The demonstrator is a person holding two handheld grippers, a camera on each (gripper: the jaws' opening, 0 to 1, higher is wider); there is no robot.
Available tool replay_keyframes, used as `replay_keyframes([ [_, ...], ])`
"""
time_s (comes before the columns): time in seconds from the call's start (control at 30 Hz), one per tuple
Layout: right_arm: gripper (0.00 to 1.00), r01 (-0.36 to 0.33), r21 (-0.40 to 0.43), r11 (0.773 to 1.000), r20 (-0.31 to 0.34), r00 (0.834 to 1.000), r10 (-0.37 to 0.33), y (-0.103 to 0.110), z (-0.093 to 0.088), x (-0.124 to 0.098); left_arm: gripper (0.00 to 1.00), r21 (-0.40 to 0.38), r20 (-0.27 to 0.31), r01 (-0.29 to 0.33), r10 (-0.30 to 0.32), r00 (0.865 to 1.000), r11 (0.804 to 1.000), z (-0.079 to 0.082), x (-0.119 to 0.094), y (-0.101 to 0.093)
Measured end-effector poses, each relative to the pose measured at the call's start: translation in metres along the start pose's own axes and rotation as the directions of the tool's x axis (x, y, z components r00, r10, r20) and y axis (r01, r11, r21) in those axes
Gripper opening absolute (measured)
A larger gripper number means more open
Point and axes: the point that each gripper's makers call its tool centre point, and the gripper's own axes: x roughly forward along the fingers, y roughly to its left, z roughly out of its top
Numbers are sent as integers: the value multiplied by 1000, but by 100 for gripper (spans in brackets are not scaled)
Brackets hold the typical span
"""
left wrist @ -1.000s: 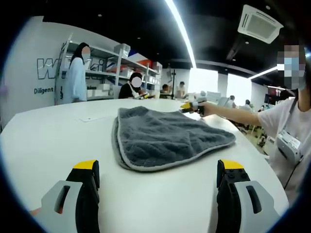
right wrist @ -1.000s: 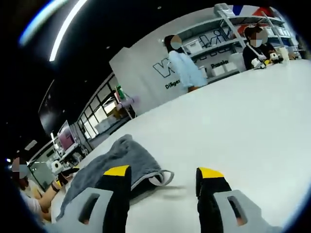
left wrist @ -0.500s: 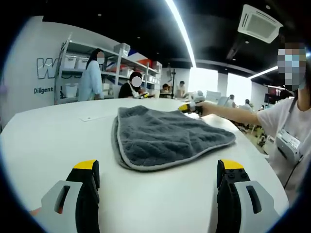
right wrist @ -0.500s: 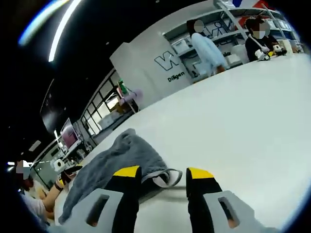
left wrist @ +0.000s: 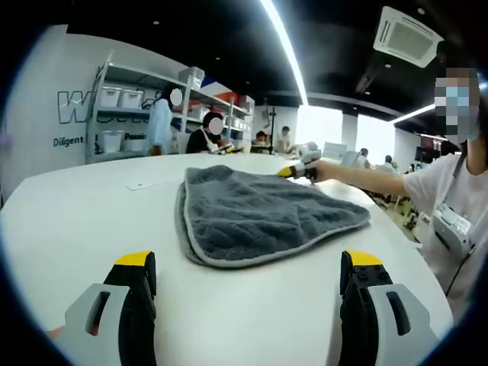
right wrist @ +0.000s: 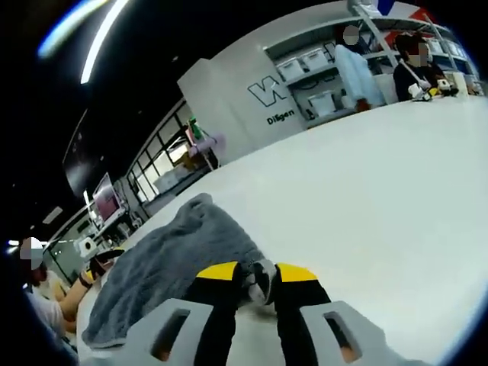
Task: Fold the towel on the table until its edges align and the towel forms a compact rectangular stack.
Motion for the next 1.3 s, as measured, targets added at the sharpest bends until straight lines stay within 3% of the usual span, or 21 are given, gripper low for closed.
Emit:
replay_keyframes([
  [0.27, 4, 2, -28, 1000, 9, 1000, -1, 2, -4, -3, 99, 3, -4, -2, 2, 1000, 1000, 0, 1, -1],
  [0.6, 1, 8, -139, 990, 67, 998, 1, 9, -1, -6, 99, 11, -13, -4, 4, 1000, 1000, -2, 2, -2],
  [0.87, 1, -36, -159, 987, 143, 988, 59, 23, 8, -14, 99, 20, -21, -6, 6, 1000, 1000, -3, 3, -1],
  [1.13, 1, -159, -129, 979, 229, 956, 185, 55, 22, -17, 99, 23, -22, -7, 8, 1000, 1000, -5, 4, -4],
  [1.23, 1, -202, -155, 967, 234, 943, 235, 71, 25, -18, 99, 24, -23, -7, 7, 1000, 1000, -6, 4, -4],
  [1.3, 1, -240, -207, 948, 229, 931, 286, 93, 20, -19, 99, 24, -24, -8, 9, 1000, 1000, -6, 4, -4],
])
